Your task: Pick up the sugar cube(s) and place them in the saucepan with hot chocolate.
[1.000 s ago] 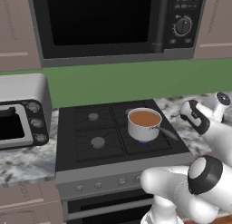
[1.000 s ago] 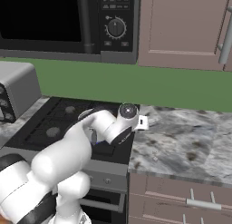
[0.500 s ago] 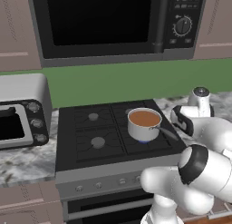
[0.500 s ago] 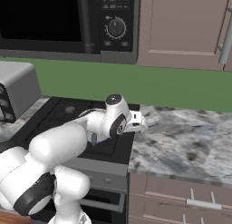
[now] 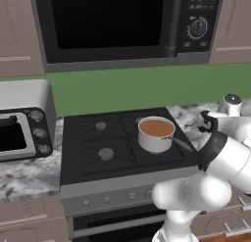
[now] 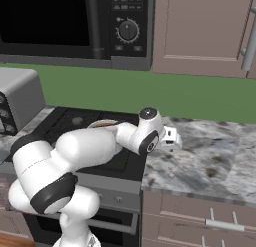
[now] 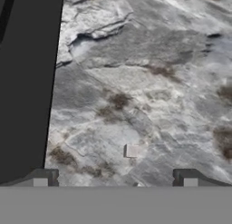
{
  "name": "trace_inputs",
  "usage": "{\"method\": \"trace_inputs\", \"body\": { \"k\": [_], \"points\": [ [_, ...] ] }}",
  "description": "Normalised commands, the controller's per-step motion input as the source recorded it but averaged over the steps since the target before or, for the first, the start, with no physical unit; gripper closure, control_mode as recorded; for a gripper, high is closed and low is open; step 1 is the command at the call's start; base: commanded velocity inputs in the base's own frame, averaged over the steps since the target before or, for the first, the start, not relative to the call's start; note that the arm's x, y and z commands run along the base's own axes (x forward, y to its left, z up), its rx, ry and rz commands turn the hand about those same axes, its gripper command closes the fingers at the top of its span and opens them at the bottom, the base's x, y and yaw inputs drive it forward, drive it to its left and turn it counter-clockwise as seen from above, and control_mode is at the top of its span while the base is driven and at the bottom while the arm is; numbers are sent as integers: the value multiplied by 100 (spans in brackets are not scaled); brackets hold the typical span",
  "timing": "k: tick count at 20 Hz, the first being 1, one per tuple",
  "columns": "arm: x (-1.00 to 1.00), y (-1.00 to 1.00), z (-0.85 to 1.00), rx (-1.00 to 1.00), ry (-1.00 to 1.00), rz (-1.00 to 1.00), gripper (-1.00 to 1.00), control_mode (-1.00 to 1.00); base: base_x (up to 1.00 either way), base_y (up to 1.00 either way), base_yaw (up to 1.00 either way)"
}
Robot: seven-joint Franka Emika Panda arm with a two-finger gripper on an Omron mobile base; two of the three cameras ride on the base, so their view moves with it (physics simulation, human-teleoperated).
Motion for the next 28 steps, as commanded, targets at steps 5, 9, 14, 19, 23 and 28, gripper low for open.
{"method": "trace_inputs", "body": {
  "k": [5,9,14,19,23,28],
  "points": [
    [0,-64,-24,13,5,-4,-100,-100,0,0,0],
    [0,-16,-14,10,2,0,-100,-100,0,0,0],
    [4,0,0,0,10,0,-100,-100,0,0,0],
    [1,0,-7,0,7,0,-100,-100,0,0,0],
    [0,0,-46,0,0,0,-100,-100,0,0,0],
    [0,4,-46,0,0,0,-100,-100,0,0,0]
  ]
}}
